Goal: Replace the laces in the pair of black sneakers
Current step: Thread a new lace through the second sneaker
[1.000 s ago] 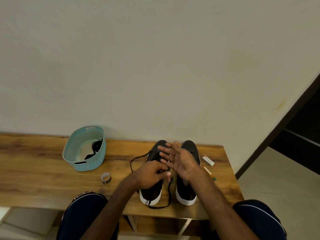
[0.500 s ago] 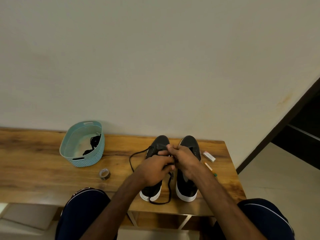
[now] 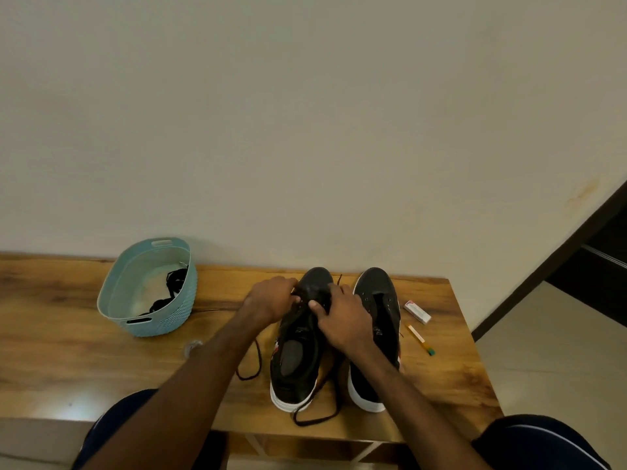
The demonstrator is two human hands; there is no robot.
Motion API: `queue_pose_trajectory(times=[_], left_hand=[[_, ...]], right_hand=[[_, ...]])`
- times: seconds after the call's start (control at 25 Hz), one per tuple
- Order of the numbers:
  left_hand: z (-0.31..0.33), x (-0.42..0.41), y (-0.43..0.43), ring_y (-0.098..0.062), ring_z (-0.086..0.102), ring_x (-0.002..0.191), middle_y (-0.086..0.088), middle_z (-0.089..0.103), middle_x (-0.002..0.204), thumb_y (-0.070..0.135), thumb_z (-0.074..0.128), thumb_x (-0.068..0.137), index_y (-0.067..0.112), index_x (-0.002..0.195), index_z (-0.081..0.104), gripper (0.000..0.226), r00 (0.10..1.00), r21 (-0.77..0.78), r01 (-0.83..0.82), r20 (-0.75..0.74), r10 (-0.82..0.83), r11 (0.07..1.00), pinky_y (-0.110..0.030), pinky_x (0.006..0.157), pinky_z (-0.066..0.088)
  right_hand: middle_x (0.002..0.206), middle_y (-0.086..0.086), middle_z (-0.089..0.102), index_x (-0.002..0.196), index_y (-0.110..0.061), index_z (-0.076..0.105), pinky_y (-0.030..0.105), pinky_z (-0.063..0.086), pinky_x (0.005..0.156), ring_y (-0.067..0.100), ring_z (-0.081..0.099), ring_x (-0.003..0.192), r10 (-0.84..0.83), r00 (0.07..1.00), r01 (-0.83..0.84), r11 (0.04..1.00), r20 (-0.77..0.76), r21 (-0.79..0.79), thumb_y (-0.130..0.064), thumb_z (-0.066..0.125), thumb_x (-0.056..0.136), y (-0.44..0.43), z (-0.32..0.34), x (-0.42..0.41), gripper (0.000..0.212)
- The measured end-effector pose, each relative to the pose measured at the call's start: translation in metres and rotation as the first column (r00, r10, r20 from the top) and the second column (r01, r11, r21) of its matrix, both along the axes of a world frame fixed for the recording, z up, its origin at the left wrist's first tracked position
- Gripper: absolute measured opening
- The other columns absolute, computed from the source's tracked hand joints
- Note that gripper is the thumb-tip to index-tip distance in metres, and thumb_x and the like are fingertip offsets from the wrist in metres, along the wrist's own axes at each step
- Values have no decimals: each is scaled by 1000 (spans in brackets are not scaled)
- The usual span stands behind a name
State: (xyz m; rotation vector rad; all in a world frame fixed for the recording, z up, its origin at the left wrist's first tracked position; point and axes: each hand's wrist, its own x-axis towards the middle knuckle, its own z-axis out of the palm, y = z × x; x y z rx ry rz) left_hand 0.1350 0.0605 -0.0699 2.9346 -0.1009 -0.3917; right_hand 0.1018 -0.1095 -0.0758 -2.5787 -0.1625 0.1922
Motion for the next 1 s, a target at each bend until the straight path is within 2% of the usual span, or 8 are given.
queue_pose_trajectory(times=[0.08, 0.16, 0.36, 0.52, 0.72, 0.8, 0.88, 1.0], left_hand=[[-8, 11, -5, -26, 58, 109, -6, 59, 121, 39, 51, 98, 17, 123, 53, 33, 997, 41, 48, 52, -50, 998, -39, 85, 48], [-7, 16, -5, -25, 59, 103, -6, 58, 116, 37, 51, 99, 16, 114, 57, 27, 994, 74, 47, 93, -53, 996, -39, 82, 48], [14, 15, 17, -24, 62, 97, -4, 59, 113, 39, 49, 100, 16, 114, 61, 30, 985, 218, 23, 164, -60, 976, -37, 76, 46], [25, 6, 33, -24, 63, 94, -5, 62, 110, 41, 48, 100, 15, 113, 62, 33, 992, 220, -52, 122, 25, 974, -37, 77, 51], [33, -13, 39, -22, 63, 97, -3, 63, 111, 40, 46, 100, 17, 111, 63, 30, 975, 260, -141, 206, 88, 955, -32, 72, 45], [30, -22, 39, -19, 63, 94, -2, 67, 107, 41, 48, 100, 18, 107, 66, 30, 970, 123, -161, 202, 134, 979, -30, 69, 44], [32, -27, 37, -17, 62, 95, -2, 70, 107, 36, 47, 101, 14, 108, 69, 32, 953, -232, -208, 171, 251, 950, -30, 76, 46], [54, -38, 32, -8, 56, 105, 1, 67, 115, 17, 40, 104, 13, 111, 70, 32, 911, -684, -145, 189, 366, 715, -27, 92, 42]], right_hand=[[149, 1, 37, 151, -25, 34, 48, 44, 102, 30, 40, 134, 8, 998, -12, 999, -70, -45, -63, 47, 93, 5, -7, 21, 70], [154, 0, 32, 150, -29, 38, 48, 43, 104, 31, 39, 135, 39, 992, -46, 997, -120, -56, -59, 50, 91, 7, -14, 32, 67], [154, -5, 31, 147, -28, 41, 43, 48, 97, 27, 43, 131, 84, 995, -92, 982, -58, -165, -52, 52, 90, 4, -26, 32, 63], [153, -5, 34, 145, -27, 45, 44, 48, 98, 25, 44, 131, 81, 995, -87, 989, -61, -120, -51, 54, 90, 3, -26, 34, 61], [151, -4, 38, 140, -19, 52, 44, 48, 100, 25, 45, 130, 54, 997, -59, 994, -56, -93, -45, 58, 89, 3, -25, 29, 58], [146, -2, 44, 137, -15, 54, 43, 48, 101, 24, 47, 127, 53, 998, -53, 999, -32, -6, -41, 61, 90, 2, -28, 27, 54], [132, 2, 57, 129, -13, 61, 41, 49, 102, 21, 54, 119, -58, 996, 42, 976, 71, 213, -31, 63, 94, 1, -28, 23, 39], [96, -1, 72, 107, -14, 72, 38, 57, 88, 10, 67, 87, -349, 931, 231, 786, 104, 573, -13, 64, 95, 1, -3, 8, 14]])
